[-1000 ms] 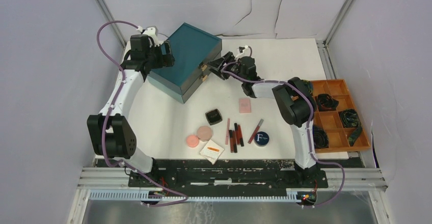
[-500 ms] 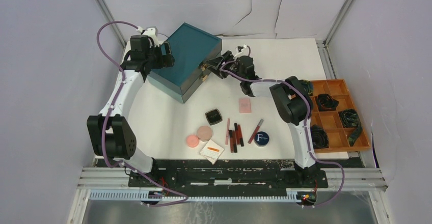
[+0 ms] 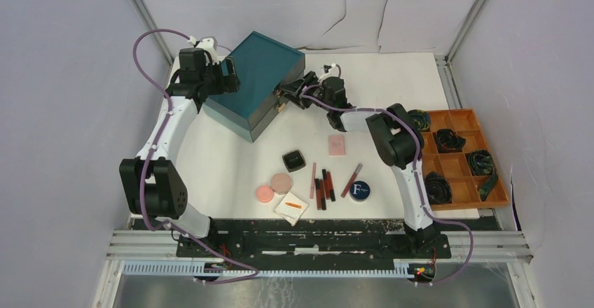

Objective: Organize the makeup

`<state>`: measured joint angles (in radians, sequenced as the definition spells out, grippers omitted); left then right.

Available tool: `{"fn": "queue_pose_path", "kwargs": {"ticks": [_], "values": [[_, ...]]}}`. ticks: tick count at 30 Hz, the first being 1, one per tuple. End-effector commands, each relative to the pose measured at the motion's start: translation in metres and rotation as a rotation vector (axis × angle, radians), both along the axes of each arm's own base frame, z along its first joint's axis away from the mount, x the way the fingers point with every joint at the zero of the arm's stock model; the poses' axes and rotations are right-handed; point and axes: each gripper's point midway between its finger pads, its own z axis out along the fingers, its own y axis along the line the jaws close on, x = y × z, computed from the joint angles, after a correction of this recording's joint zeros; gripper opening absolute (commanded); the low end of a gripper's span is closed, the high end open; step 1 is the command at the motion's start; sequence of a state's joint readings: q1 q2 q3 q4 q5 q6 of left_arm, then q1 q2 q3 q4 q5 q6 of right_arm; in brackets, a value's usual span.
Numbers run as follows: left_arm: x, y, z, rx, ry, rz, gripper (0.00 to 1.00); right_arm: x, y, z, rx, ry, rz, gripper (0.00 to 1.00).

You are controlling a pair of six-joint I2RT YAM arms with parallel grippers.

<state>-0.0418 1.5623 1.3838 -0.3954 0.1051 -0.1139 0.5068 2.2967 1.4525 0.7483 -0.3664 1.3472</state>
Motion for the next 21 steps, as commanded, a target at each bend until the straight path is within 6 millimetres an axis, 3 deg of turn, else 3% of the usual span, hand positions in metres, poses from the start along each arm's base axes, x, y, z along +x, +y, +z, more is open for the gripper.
{"fn": "queue_pose_path", "kwargs": {"ticks": [1, 11, 21], "values": [[0.008, 0.002, 0.017, 0.042, -0.062, -0.017, 0.96, 0.003, 0.012, 0.025, 0.048, -0.058, 0.030, 0.61], [0.009, 0.002, 0.009, 0.040, -0.047, -0.014, 0.95, 0.017, 0.022, 0.027, 0.074, -0.058, 0.043, 0.48], [0.015, 0.005, -0.003, 0.045, -0.031, 0.004, 0.91, 0.010, 0.021, 0.026, 0.092, -0.047, 0.068, 0.21]]}}
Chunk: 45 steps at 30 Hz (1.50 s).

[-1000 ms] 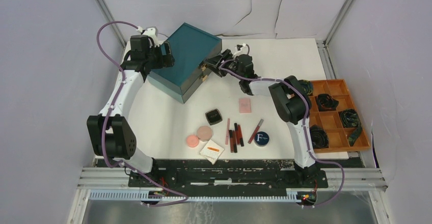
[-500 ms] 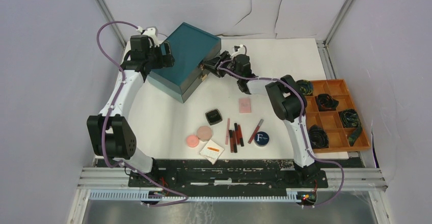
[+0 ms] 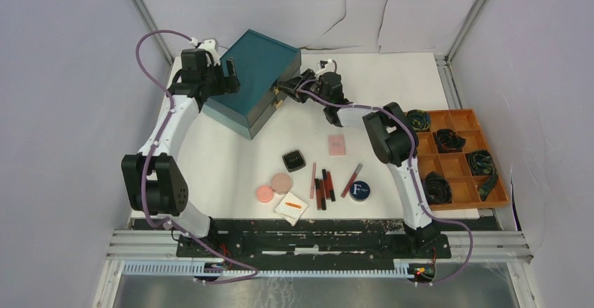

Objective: Organize the makeup

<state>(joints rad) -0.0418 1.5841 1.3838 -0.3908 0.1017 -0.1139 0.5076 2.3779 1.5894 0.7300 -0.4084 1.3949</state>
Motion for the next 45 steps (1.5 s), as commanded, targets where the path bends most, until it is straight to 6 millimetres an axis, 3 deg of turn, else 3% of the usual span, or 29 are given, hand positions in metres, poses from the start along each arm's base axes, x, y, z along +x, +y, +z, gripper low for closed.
{"fn": "queue_pose_path", "kwargs": {"ticks": [1, 9, 14, 21, 29, 37, 38, 40, 41, 45], "values": [[0.014, 0.005, 0.004, 0.043, -0.045, 0.008, 0.90, -0.005, 0.004, 0.017, 0.043, -0.050, 0.029, 0.20], [0.030, 0.010, -0.008, 0.048, -0.033, 0.044, 0.82, -0.010, -0.029, 0.015, 0.033, -0.033, 0.001, 0.15], [0.039, 0.018, -0.026, 0.075, 0.001, 0.075, 0.76, -0.012, -0.053, 0.015, 0.015, -0.028, -0.016, 0.14], [0.052, 0.021, -0.042, 0.065, 0.027, 0.100, 0.68, -0.028, -0.063, 0.016, -0.033, -0.028, 0.021, 0.14], [0.051, 0.027, -0.054, 0.067, 0.052, 0.113, 0.67, -0.048, -0.094, -0.001, -0.090, 0.011, 0.028, 0.13], [0.051, 0.026, -0.055, 0.058, 0.055, 0.107, 0.68, -0.070, -0.099, -0.010, -0.216, 0.022, 0.110, 0.13], [0.051, 0.025, -0.055, 0.054, 0.054, 0.105, 0.69, -0.071, -0.100, -0.010, -0.240, 0.023, 0.118, 0.21], [0.052, 0.023, -0.053, 0.046, 0.050, 0.099, 0.71, -0.072, -0.105, -0.004, -0.316, -0.009, 0.122, 0.59], [0.053, 0.022, -0.052, 0.043, 0.047, 0.093, 0.72, -0.073, -0.107, 0.002, -0.345, -0.028, 0.124, 0.69], [0.055, 0.022, -0.048, 0.040, 0.037, 0.089, 0.74, -0.077, -0.115, 0.027, -0.457, -0.098, 0.156, 0.86]]}}
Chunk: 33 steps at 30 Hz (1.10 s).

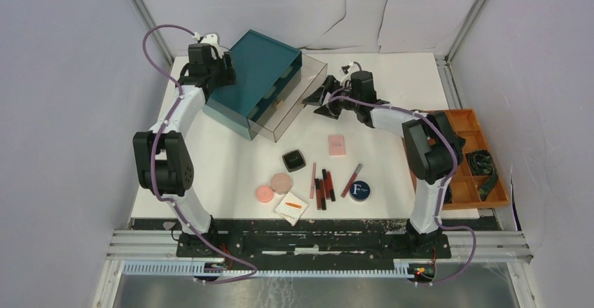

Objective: Organize the makeup

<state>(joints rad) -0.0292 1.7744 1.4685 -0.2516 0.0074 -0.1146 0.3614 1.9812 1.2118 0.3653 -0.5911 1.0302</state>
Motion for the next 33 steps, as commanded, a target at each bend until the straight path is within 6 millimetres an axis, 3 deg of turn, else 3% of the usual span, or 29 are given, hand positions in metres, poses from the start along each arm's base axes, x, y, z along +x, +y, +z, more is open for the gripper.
{"fn": "queue_pose_path", "kwargs": {"ticks": [1, 6, 9, 12, 17, 21, 27, 33], "values": [[-0.002, 0.002, -0.020, -0.012, 0.070, -0.003, 0.74, -0.011, -0.012, 0.045, -0.155, -0.134, 0.086, 0.87], [-0.002, -0.001, -0.015, -0.014, 0.064, -0.023, 0.77, -0.043, -0.037, 0.059, -0.374, -0.111, 0.148, 0.84], [-0.003, 0.000, -0.012, -0.007, 0.062, -0.022, 0.78, -0.077, -0.078, 0.049, -0.693, -0.057, 0.174, 0.80], [-0.003, 0.001, -0.012, -0.002, 0.063, -0.021, 0.78, -0.119, -0.115, 0.035, -0.863, 0.046, 0.207, 0.77], [-0.006, 0.002, -0.016, 0.006, 0.074, -0.016, 0.78, -0.184, -0.145, 0.010, -0.900, 0.212, 0.197, 0.72], [-0.005, 0.002, -0.019, 0.004, 0.081, -0.020, 0.78, -0.217, -0.156, -0.006, -0.882, 0.305, 0.150, 0.71], [-0.004, -0.003, -0.025, -0.018, 0.091, -0.034, 0.78, -0.228, -0.162, -0.025, -0.877, 0.364, 0.085, 0.68], [-0.004, -0.003, -0.026, -0.016, 0.086, -0.036, 0.78, -0.203, -0.156, -0.040, -0.849, 0.368, -0.039, 0.63]]}}
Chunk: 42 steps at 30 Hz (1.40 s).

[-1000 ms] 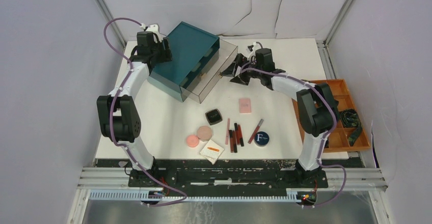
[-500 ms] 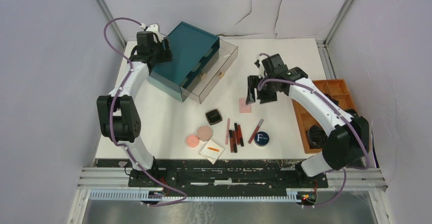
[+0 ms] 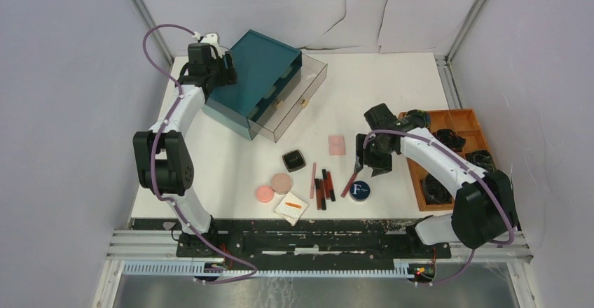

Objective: Organize the makeup

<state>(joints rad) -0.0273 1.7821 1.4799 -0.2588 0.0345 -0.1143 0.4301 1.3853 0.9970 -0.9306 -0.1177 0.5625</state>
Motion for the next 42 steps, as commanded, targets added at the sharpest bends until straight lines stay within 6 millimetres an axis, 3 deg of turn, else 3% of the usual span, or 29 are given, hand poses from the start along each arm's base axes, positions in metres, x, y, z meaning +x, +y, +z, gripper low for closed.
{"fn": "queue_pose_path", "kwargs": {"ticks": [1, 10, 24, 30, 32, 36, 39, 42], "values": [[-0.005, 0.001, -0.026, -0.002, 0.084, -0.015, 0.78, 0.034, 0.007, -0.006, 0.007, -0.092, -0.127, 0.62], [-0.005, -0.002, -0.023, -0.014, 0.078, -0.027, 0.78, 0.045, 0.004, -0.044, -0.056, -0.057, -0.203, 0.53], [-0.009, -0.005, -0.032, -0.020, 0.090, -0.043, 0.78, 0.055, 0.004, -0.078, -0.107, -0.019, -0.164, 0.47], [-0.008, -0.006, -0.030, -0.023, 0.085, -0.046, 0.78, 0.056, -0.001, -0.081, -0.140, -0.025, -0.139, 0.15], [-0.008, -0.006, -0.031, -0.023, 0.086, -0.047, 0.78, 0.058, 0.001, -0.079, -0.136, -0.036, -0.128, 0.02], [-0.009, -0.006, -0.030, -0.023, 0.085, -0.047, 0.78, 0.073, 0.012, -0.064, -0.093, -0.086, -0.111, 0.01], [-0.009, -0.006, -0.030, -0.025, 0.083, -0.048, 0.78, 0.094, 0.021, -0.039, -0.061, -0.149, -0.101, 0.01], [-0.008, -0.007, -0.026, -0.029, 0.075, -0.049, 0.78, 0.119, 0.032, 0.001, -0.029, -0.229, -0.087, 0.01]]}}
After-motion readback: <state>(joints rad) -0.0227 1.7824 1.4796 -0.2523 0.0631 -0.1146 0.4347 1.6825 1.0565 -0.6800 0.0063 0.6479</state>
